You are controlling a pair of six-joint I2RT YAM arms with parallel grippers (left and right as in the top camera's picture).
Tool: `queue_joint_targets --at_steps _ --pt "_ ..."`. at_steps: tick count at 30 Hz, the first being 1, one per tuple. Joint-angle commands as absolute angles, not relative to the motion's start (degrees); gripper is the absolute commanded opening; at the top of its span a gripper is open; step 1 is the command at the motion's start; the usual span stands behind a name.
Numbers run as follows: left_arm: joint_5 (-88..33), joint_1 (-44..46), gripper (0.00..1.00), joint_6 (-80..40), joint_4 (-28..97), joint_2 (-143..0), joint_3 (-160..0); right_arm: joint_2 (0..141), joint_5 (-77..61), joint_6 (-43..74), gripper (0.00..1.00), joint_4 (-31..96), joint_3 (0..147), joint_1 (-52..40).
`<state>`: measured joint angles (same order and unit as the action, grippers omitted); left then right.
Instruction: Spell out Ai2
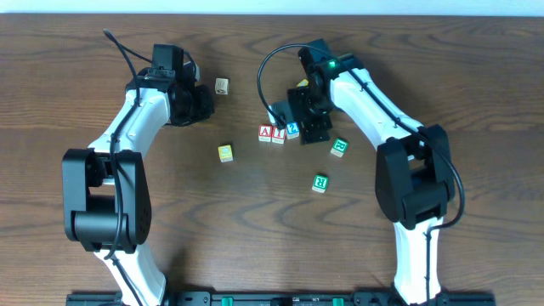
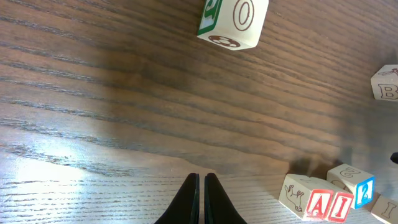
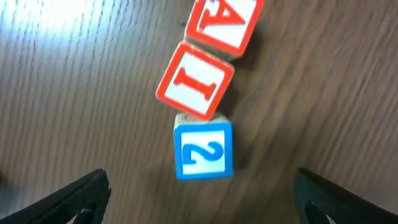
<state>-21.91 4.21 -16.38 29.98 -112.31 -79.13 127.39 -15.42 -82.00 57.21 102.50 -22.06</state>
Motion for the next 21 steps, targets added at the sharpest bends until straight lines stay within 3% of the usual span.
queue_joint_targets --at_steps 1,10,21 --pt "-21.9 4.1 0.06 -15.2 30.0 -112.8 -79.5 127.0 -19.1 -83.4 0.94 56.8 103.2 -23.0" --pt "-21.9 4.1 0.06 -15.1 30.0 -112.8 -79.5 129.8 -18.3 -83.1 0.87 55.7 103.2 -24.4" --pt "-21.6 4.1 0.06 -14.7 30.0 -112.8 -79.5 130.6 -18.0 -80.8 0.87 53.5 103.2 -24.0"
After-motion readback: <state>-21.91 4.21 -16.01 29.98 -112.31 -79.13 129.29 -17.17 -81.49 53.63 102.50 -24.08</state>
